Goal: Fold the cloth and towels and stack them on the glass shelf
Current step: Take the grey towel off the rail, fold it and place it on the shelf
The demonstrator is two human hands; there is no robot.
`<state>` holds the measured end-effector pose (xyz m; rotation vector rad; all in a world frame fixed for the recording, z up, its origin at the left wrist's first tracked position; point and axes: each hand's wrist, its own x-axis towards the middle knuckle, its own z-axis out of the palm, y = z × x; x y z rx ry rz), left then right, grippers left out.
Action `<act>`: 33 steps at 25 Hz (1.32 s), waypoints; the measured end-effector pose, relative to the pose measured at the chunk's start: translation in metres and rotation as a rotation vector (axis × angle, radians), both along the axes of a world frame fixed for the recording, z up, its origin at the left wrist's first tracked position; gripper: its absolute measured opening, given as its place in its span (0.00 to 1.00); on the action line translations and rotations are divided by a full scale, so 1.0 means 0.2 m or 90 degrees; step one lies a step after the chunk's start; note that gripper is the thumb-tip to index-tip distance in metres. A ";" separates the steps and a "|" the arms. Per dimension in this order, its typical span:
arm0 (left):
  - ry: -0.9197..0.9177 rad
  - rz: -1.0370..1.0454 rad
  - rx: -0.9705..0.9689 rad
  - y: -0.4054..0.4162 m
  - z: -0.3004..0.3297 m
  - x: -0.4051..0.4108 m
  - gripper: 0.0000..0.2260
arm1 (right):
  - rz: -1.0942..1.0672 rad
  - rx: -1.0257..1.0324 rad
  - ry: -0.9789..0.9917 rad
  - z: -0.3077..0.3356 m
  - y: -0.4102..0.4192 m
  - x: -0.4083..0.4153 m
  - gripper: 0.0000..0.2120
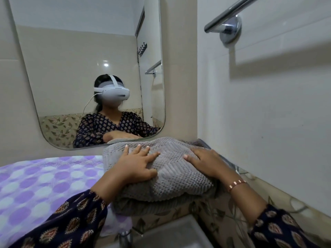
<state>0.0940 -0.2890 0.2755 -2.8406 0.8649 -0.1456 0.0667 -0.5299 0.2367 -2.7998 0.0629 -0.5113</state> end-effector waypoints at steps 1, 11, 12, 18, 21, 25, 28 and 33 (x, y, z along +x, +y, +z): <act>0.010 0.003 0.005 0.00 0.00 0.01 0.36 | 0.004 0.024 -0.029 0.06 0.02 0.00 0.38; 0.083 0.007 0.040 0.00 0.03 0.04 0.29 | -0.028 0.094 0.072 0.04 0.02 0.15 0.36; 0.088 0.006 0.042 0.01 0.03 0.04 0.30 | -0.039 0.103 0.056 0.02 0.03 0.15 0.36; 0.084 0.004 0.045 0.00 0.03 0.03 0.28 | -0.065 0.113 0.108 0.13 -0.01 0.23 0.24; 0.076 -0.002 0.038 -0.01 0.02 0.03 0.32 | -0.130 0.020 -0.012 0.18 -0.05 0.28 0.15; 0.064 0.001 0.018 0.00 0.00 0.02 0.38 | -0.208 -0.123 0.106 0.17 0.03 0.33 0.15; 0.055 -0.006 0.006 0.00 -0.01 0.02 0.38 | -0.246 -0.087 0.163 0.18 0.01 0.35 0.15; 0.047 -0.013 0.000 0.00 -0.02 0.01 0.38 | -0.258 0.002 -0.186 0.25 0.00 0.33 0.12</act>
